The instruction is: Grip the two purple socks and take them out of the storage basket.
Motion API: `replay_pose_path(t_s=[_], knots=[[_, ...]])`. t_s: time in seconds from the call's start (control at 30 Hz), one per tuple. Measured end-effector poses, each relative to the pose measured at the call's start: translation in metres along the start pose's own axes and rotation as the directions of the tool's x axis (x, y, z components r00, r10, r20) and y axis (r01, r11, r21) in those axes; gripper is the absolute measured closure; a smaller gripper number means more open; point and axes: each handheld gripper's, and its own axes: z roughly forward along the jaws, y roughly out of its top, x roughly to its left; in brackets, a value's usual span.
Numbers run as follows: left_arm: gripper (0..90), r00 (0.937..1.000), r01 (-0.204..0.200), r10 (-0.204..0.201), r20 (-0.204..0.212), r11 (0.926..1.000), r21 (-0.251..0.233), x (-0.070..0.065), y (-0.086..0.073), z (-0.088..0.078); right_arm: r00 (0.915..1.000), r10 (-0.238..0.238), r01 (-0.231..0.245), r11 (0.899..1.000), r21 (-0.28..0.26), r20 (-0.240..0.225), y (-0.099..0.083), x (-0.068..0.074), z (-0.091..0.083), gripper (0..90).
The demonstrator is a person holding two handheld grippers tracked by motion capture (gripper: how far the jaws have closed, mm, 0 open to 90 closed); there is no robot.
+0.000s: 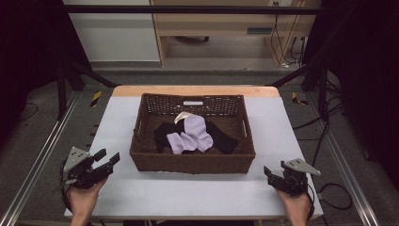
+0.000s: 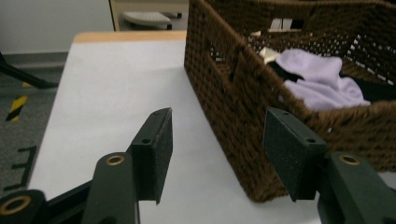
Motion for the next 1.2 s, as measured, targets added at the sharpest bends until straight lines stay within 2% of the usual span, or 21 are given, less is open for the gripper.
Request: replay_pose_path(t_s=[0.1, 0.33, 0.6, 0.77, 0.8, 0.83, 0.87, 0.9, 1.0, 1.2], knots=[[42.5, 1.0000, 0.004, -0.004, 0.009, 0.9996, -0.028, -0.002, 0.011, -0.001, 1.0000, 0.005, -0.005, 1.000, 0.006, 0.002, 0.000, -0.001, 0.001, 30.0], [42.4, 0.9994, -0.026, 0.027, 0.023, 0.9989, -0.039, -0.012, 0.028, 0.003, 1.0000, -0.003, 0.003, 1.000, -0.002, 0.007, -0.001, -0.001, 0.002, 30.2], [42.5, 0.9966, -0.059, 0.061, 0.055, 0.9975, -0.040, -0.030, 0.048, 0.018, 0.9999, 0.011, -0.011, 1.000, -0.012, 0.009, 0.000, -0.004, 0.001, 30.1], [42.5, 0.9934, -0.077, 0.081, 0.082, 0.9961, -0.044, -0.047, 0.064, 0.029, 0.9999, 0.005, -0.004, 1.000, -0.015, 0.016, 0.000, -0.004, 0.002, 29.8], [42.4, 0.9934, -0.077, 0.081, 0.082, 0.9961, -0.044, -0.047, 0.064, 0.029, 0.9999, 0.005, -0.004, 1.000, -0.015, 0.016, 0.000, -0.004, 0.002, 29.8], [42.3, 0.9919, -0.089, 0.092, 0.088, 0.9950, -0.046, -0.053, 0.070, 0.032, 0.9998, 0.005, -0.005, 1.000, -0.016, 0.019, 0.000, -0.005, 0.002, 29.5], [42.3, 0.9919, -0.089, 0.092, 0.088, 0.9950, -0.046, -0.053, 0.070, 0.032, 0.9997, 0.001, -0.001, 1.000, -0.019, 0.023, 0.000, -0.005, 0.002, 29.4], [42.3, 0.9900, -0.103, 0.108, 0.092, 0.9933, -0.052, -0.059, 0.075, 0.036, 0.9997, 0.000, 0.001, 1.000, -0.025, 0.024, -0.001, -0.005, 0.001, 29.5], [42.2, 0.9880, -0.114, 0.119, 0.098, 0.9921, -0.052, -0.067, 0.082, 0.042, 0.9996, 0.001, 0.000, 1.000, -0.026, 0.027, -0.001, -0.006, 0.001, 29.5], [42.3, 0.9844, -0.137, 0.141, 0.105, 0.9893, -0.052, -0.079, 0.096, 0.055, 0.9996, -0.003, 0.004, 0.999, -0.034, 0.030, -0.001, -0.007, 0.001, 29.6]])
